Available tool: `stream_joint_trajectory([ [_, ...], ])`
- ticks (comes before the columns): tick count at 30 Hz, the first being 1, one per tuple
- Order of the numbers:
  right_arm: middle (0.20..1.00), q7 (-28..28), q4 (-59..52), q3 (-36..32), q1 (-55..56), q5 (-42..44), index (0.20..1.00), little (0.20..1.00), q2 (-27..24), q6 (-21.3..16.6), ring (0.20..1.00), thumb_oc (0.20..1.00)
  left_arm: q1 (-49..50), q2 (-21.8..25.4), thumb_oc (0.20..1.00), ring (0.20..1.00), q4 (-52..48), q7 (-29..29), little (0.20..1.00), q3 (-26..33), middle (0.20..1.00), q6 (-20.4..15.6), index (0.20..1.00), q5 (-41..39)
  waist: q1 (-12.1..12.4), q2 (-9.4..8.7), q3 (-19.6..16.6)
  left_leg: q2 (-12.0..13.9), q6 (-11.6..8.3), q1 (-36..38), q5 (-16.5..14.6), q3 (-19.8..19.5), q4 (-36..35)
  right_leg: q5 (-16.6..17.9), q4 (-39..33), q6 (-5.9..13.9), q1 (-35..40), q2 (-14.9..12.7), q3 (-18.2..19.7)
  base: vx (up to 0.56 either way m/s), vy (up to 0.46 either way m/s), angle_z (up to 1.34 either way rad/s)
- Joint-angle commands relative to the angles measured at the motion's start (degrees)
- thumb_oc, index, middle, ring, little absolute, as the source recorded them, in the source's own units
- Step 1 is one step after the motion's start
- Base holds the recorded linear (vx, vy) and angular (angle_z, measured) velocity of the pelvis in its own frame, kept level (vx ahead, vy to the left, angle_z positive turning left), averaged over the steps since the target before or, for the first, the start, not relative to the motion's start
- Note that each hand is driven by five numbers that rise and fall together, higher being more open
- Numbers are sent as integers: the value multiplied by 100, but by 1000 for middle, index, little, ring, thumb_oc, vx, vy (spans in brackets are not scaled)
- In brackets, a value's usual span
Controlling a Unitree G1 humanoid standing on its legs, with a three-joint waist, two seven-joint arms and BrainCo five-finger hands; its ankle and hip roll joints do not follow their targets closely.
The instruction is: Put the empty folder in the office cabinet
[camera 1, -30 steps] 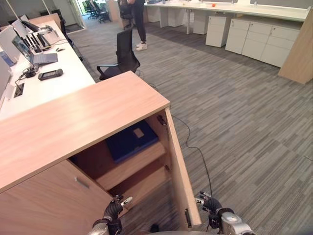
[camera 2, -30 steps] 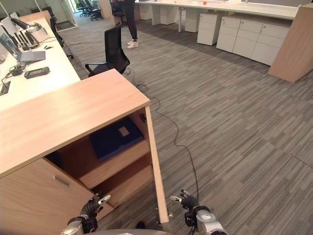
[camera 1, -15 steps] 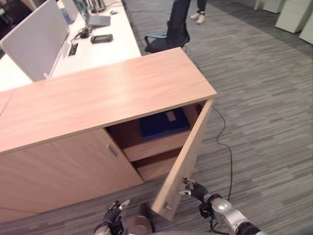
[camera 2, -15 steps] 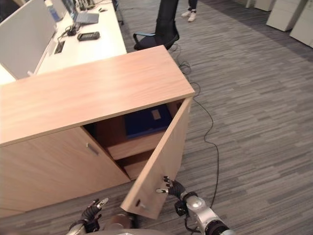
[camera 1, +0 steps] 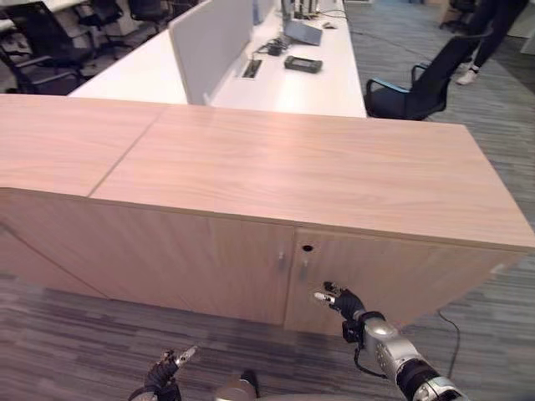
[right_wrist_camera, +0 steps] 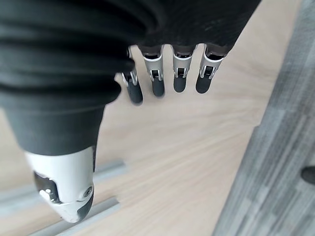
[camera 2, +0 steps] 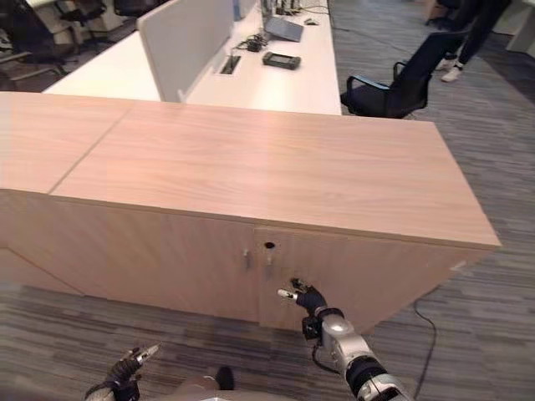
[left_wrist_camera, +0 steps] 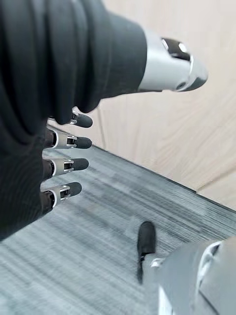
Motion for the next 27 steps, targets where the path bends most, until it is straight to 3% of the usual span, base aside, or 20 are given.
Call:
stream_joint_trajectory([
  [1, 1000, -117, -182, -581, -905, 275, 1000, 1000, 142, -626, 1000, 1000, -132, 90, 1000, 1000, -183, -79, 1000, -253, 1000, -130, 1000, 270, 138, 103, 1, 478, -495, 118, -179, -337, -66, 366, -886, 27, -549, 739, 665, 67, 28, 18],
  [3, 1000, -260, 46, -811, -973, 415, 1000, 1000, -66, -665, 1000, 1000, -180, 146, 1000, 1000, -260, -111, 1000, -328, 1000, -152, 1000, 227, 40, 72, -17, 362, -532, 155, -192, -651, -126, -16, -1734, -130, -458, 1060, 1128, 100, -53, 47],
  [6, 1000, -495, 642, -1263, -1328, 599, 1000, 1000, -453, -683, 1000, 1000, -300, 231, 1000, 1000, -249, -128, 1000, -390, 1000, -158, 1000, 138, -35, -37, -41, 251, -639, 222, -268, -989, -171, 300, -2889, -141, -410, 988, 1564, 106, -122, 72],
  [10, 1000, -553, 1249, -1432, -1664, 605, 1000, 1000, -850, -609, 1000, 1000, -278, 231, 1000, 1000, -351, -165, 1000, -487, 1000, -183, 1000, 171, 21, -106, -177, 168, -649, 215, -289, -1082, -196, 425, -3226, -135, -135, 996, 1525, 67, -56, 60],
  [17, 1000, -485, 2135, -1621, -1889, 670, 1000, 1000, -1282, -483, 1000, 1000, -145, 130, 1000, 1000, -479, -309, 1000, -722, 1000, -122, 1000, 240, -12, -31, -379, 167, -730, 260, -277, -1158, -256, 430, -3701, -163, 293, 1107, 1256, 38, -42, 9],
  [24, 1000, -333, 2103, -1541, -1437, 467, 1000, 1000, -1033, -493, 1000, 1000, -32, -45, 1000, 1000, -292, -325, 1000, -683, 1000, -127, 1000, 363, -140, 104, -421, 259, -809, 331, -231, -1007, -298, 414, -3889, -201, 354, 1177, 1259, 7, -41, -7],
  [26, 1000, -265, 1941, -1507, -1068, 437, 1000, 1000, -797, -527, 1000, 1000, -18, -114, 1000, 1000, -215, -311, 1000, -609, 1000, -133, 1000, 377, -213, 139, -403, 281, -817, 346, -223, -936, -300, 421, -3894, -213, 313, 1187, 1326, 6, -20, -23],
  [27, 1000, -170, 1849, -1460, -374, 206, 1000, 1000, -467, -552, 1000, 1000, -59, -212, 1000, 1000, -81, -296, 1000, -526, 1000, -152, 1000, 463, -345, 175, -382, 304, -838, 362, -215, -888, -300, 406, -3892, -230, 305, 1190, 1360, 9, -24, -26],
])
